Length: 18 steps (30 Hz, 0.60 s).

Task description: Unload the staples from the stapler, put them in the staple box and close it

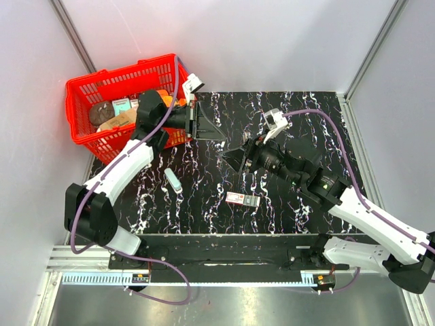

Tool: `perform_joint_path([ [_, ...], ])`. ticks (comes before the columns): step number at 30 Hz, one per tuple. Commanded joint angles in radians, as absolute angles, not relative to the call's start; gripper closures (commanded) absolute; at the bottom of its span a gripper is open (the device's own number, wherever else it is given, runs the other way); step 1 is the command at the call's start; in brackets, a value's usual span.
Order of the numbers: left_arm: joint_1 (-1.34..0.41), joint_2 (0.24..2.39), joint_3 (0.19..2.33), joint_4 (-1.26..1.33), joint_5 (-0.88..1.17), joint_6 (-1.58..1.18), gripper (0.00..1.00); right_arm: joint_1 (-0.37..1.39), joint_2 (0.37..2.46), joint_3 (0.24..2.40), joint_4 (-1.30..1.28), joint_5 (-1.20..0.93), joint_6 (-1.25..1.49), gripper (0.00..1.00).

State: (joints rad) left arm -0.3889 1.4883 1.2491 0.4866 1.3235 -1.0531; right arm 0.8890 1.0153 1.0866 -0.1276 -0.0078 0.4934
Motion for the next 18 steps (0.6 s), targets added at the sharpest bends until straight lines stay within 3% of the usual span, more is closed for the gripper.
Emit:
perform_joint_path([
  [1,-0.383,1.450,1.232,0.687,1.370,-1.177,0.97,0.881,1.011,1.108,-0.040,-0.055,0.482,0.30],
  [10,-0.385,1.476,1.189,0.994,1.396,-1.403,0.96,0.876,1.043,1.114,-0.011,-0.098,0.497,0.40],
  [18,-0.385,1.490,1.183,1.058,1.396,-1.451,0.96,0.870,1.057,1.115,0.041,-0.123,0.508,0.51],
])
